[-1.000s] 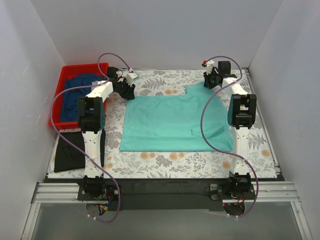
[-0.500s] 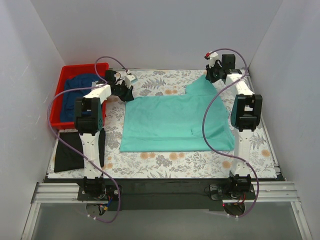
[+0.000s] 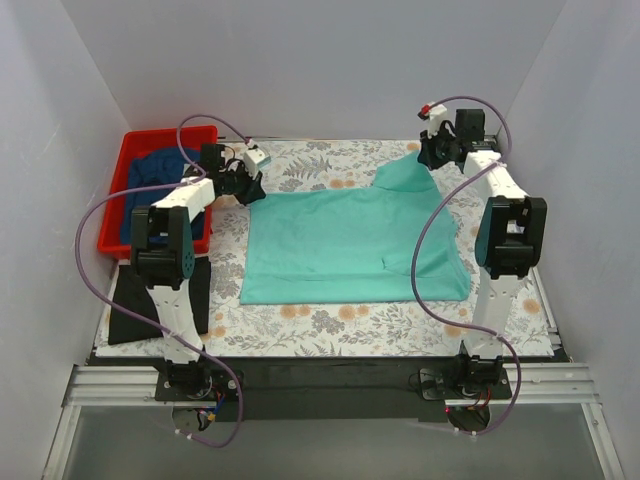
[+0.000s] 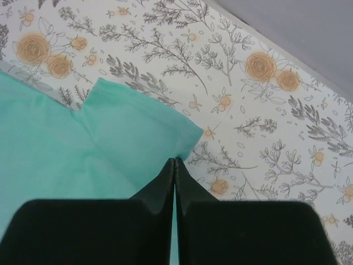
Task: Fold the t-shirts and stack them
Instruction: Fold the tshirt
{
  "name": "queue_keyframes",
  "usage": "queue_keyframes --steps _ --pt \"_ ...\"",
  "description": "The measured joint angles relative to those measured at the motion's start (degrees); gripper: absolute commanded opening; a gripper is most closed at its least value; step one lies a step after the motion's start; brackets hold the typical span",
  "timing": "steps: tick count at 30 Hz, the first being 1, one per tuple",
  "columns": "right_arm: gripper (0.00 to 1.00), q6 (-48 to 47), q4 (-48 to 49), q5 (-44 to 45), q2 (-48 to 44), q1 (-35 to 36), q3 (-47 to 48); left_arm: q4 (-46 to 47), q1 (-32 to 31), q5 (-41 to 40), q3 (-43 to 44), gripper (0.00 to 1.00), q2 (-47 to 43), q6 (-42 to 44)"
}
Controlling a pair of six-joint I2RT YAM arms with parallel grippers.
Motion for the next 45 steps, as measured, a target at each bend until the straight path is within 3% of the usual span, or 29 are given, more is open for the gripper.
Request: queue_keyframes --steps 29,45 --pt "0.01 -4.50 -0.94 -0.87 -33.27 -0.33 -34.86 -0.44 0.02 1.01 -22.84 0.00 -20.94 6.84" --pt "0.01 -11.26 -1.42 0.90 -37.68 -0.33 -44.57 -4.04 -1.49 0.02 -29.07 0.00 -22.84 9.27"
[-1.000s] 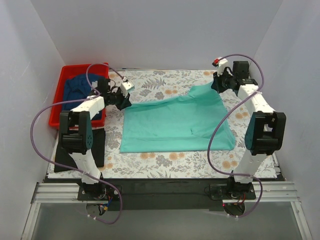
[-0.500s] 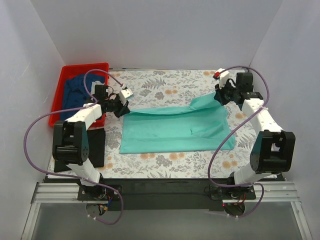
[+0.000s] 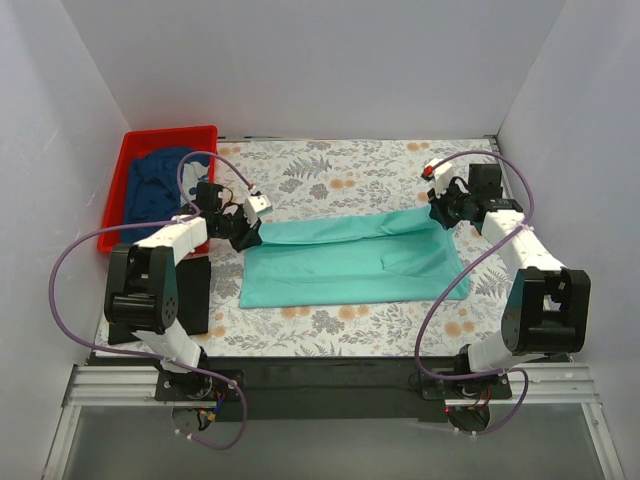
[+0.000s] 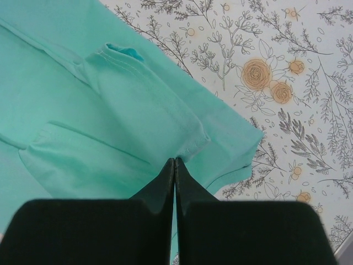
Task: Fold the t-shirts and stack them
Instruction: Fold the tshirt
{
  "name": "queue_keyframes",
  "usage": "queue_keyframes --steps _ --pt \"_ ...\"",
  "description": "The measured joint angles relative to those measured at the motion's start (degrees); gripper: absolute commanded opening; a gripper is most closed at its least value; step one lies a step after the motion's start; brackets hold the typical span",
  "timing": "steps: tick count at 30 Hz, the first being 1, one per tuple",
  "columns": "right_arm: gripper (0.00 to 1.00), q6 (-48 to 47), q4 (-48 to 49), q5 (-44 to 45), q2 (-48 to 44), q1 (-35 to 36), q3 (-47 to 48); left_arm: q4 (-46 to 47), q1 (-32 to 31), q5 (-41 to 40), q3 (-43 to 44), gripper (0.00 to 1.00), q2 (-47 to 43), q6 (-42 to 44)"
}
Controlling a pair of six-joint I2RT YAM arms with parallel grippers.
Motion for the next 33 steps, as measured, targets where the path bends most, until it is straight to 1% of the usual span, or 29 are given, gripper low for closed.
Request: queue_keyframes --steps 9,14,19,25,33 --pt "0.01 -0.55 -0.37 1.07 0.00 0.00 0.22 -1.16 -0.35 -1.66 -0.39 0.00 0.00 -0.61" --pt "0.01 -1.05 -1.70 1.27 0.02 0.00 2.80 -2.69 -0.35 -1.68 0.50 0.00 -0.20 -1.46" --pt "0.01 -1.95 -2.49 1.27 -0.07 -0.61 3.52 -4.26 -0.35 -1.60 0.66 0.00 -3.52 -1.66" --pt "0.01 -3.17 -3.37 1.55 -2.03 -1.81 0.15 -4.52 -0.35 -1.25 -0.04 0.00 -6.10 -1.62" --pt "0.01 -4.33 -4.83 1.88 -1.73 -1.77 -5.44 -4.48 -0.39 -1.62 -4.85 0.00 -4.48 -1.55"
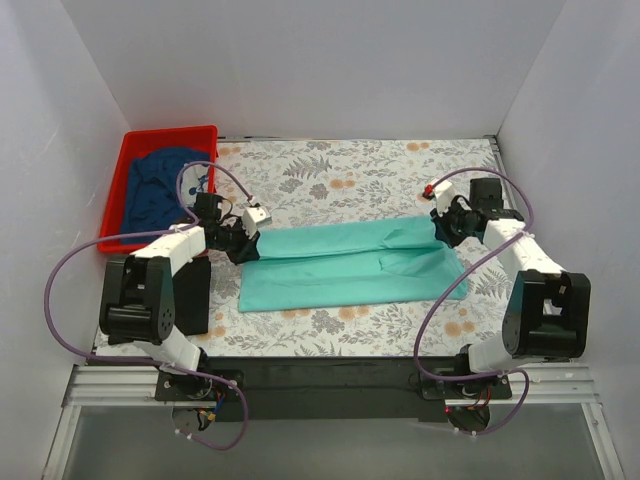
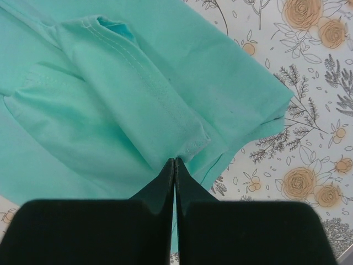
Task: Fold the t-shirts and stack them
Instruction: Fold the tshirt
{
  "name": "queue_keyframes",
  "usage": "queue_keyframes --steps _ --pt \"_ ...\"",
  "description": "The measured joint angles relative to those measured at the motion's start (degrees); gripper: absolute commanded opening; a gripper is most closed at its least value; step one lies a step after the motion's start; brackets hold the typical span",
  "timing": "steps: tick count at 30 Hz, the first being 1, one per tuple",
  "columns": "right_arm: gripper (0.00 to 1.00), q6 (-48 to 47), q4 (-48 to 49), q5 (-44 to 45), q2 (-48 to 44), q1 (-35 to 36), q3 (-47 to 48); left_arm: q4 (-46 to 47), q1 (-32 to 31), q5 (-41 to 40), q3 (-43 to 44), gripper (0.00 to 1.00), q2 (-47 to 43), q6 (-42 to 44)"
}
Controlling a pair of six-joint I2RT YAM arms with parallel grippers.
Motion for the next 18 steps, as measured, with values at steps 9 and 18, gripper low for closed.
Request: queue_keyframes --steps 9,18 --pt "0.01 0.04 -0.83 0.55 4.31 -0.04 1.55 0.87 -0.24 -1.25 -0.61 0.00 1.51 -1.66" --pt "0.01 -0.39 -2.56 -0.68 1.55 -0.15 5.60 0.87 -0.35 -2.25 -0.52 0.00 0.24 -0.92"
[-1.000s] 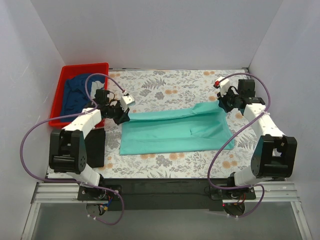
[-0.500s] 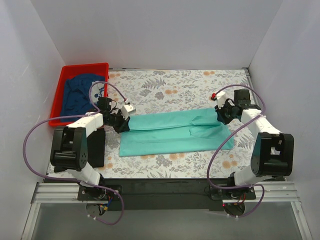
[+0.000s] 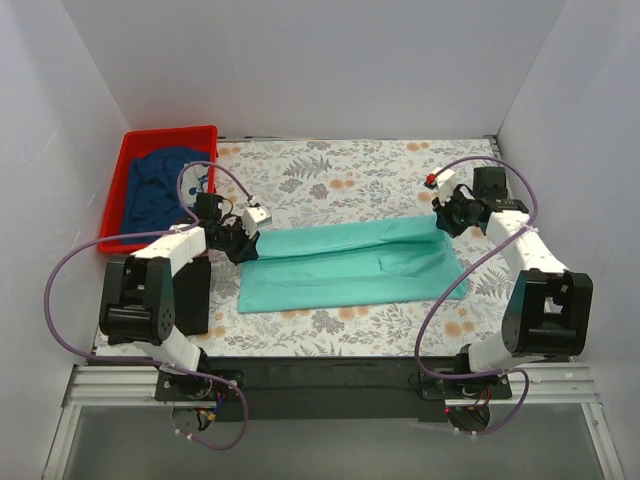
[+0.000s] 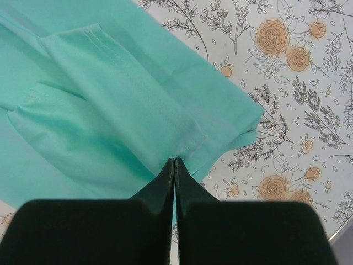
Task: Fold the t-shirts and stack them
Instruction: Fold the tshirt
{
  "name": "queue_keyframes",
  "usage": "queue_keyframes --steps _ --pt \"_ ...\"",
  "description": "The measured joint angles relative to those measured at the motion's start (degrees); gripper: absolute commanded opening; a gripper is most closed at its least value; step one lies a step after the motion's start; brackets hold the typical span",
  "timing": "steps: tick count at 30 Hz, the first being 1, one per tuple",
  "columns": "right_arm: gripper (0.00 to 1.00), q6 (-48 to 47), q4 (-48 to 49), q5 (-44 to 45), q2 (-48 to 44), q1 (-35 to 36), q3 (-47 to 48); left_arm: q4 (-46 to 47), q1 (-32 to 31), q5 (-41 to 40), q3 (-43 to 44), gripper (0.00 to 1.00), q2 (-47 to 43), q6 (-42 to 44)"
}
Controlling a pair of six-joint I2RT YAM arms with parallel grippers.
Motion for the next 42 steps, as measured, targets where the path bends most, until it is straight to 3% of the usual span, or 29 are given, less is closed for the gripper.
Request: queue_keyframes --steps 16,26,29,35,36,42 --pt "0.01 -2.62 -1.84 -1.11 -0.94 0.00 -5.07 -0.74 0.00 -2.99 0.00 0.00 -0.04 4.09" --pt "0.01 -7.43 -6.82 -2.58 0.15 0.00 -5.51 -1.05 0.00 -2.91 0.00 0.22 -0.22 4.90" --pt "0.11 -11.28 -10.10 -3.34 0.20 0.00 -5.51 -1.97 0.00 -1.25 0.04 0.26 -1.44 4.90" --pt "0.18 -19.47 -16.11 -2.45 0.28 0.00 -5.01 -3.56 -0.09 3.50 2.19 0.33 -5.11 3.50" --pt "0.23 -20.81 -17.68 -2.23 0.50 0.00 -4.31 -3.56 -0.24 4.44 2.99 0.34 -5.46 3.10" --pt "0.28 -22.05 -23.52 -3.58 2.99 -0.28 2.27 -3.02 -2.69 6.43 5.35 0.34 -5.62 0.50"
